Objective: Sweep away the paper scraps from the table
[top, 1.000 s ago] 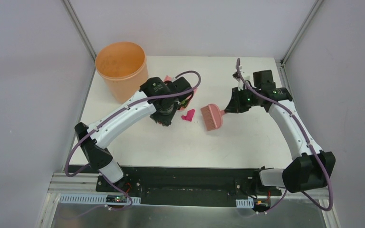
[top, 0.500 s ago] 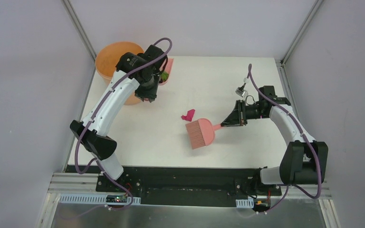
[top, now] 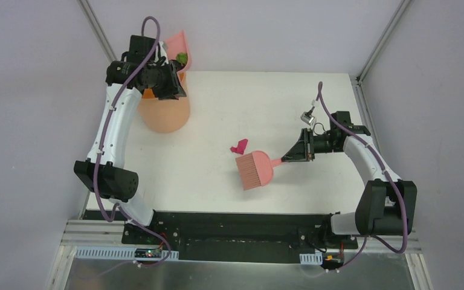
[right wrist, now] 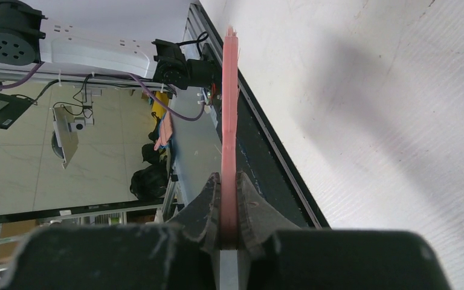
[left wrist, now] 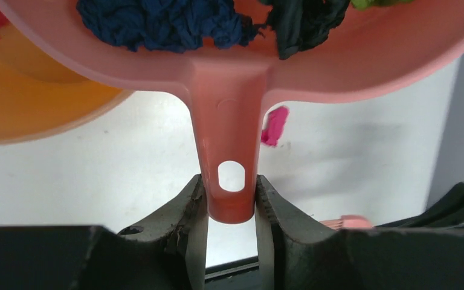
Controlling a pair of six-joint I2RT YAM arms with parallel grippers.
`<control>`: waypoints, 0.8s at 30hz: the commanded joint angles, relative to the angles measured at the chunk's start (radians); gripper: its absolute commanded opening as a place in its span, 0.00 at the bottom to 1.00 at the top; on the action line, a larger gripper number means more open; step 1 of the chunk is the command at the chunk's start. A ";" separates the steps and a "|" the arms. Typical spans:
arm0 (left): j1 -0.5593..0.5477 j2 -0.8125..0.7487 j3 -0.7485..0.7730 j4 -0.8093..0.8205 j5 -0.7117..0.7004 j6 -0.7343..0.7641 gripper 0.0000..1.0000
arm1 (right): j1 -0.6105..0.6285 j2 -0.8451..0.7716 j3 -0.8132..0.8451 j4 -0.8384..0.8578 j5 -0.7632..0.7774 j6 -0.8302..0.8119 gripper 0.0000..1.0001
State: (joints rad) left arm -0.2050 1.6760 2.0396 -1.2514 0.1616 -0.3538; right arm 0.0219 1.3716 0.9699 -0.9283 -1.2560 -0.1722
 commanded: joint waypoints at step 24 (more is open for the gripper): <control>0.277 -0.145 -1.001 2.183 0.587 -1.559 0.00 | -0.020 -0.078 -0.011 0.050 0.004 -0.003 0.00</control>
State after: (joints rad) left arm 0.0753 1.5673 1.0142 0.6079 0.7307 -1.7493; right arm 0.0082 1.3159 0.9539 -0.9169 -1.2335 -0.1738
